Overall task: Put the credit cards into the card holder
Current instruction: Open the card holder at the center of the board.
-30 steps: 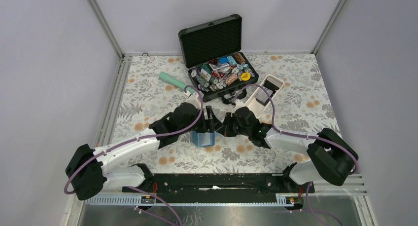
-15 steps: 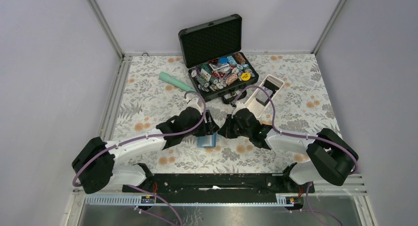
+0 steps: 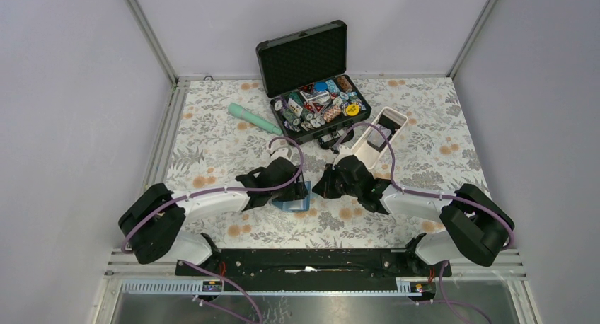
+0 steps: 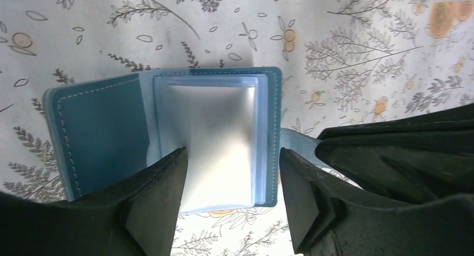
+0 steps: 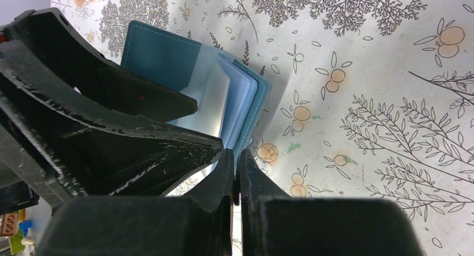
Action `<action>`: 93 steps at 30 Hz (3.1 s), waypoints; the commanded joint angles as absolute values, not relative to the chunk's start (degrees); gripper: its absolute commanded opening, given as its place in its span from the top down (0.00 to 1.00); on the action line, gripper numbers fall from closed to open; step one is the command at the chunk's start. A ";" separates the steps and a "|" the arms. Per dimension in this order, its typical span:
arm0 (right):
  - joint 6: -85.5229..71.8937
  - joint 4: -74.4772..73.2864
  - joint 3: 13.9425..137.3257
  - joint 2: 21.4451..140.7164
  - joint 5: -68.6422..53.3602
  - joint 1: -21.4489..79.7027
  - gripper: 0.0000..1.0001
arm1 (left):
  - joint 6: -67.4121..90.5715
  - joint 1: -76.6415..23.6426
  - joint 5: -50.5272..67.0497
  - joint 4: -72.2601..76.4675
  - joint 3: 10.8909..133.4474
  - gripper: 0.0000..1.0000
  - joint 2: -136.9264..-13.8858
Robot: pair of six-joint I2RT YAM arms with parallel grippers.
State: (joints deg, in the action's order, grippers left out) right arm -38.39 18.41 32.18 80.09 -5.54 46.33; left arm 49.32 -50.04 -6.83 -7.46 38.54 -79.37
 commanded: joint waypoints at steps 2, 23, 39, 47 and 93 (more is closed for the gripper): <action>-37.59 17.75 33.10 80.41 -4.83 46.14 1.00 | 47.96 -50.35 -10.11 -9.39 40.72 0.37 -80.16; -37.14 17.44 32.51 80.19 -4.40 46.19 1.00 | 44.64 -51.62 -12.22 -11.24 43.79 0.32 -85.47; -36.35 16.28 31.89 81.29 -1.81 46.18 1.00 | 43.00 -51.60 -19.32 -16.85 43.38 0.39 -82.05; -36.26 16.30 31.75 82.04 -1.71 46.16 1.00 | 42.06 -51.63 -23.16 -20.39 43.35 0.39 -79.19; -36.23 13.95 34.93 77.42 -6.70 46.14 1.00 | 38.56 -47.33 -28.64 -32.08 45.21 0.35 -63.38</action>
State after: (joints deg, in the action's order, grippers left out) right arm -36.69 13.74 33.23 77.32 -5.28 46.33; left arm 40.49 -47.66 -28.80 -31.35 39.62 -67.59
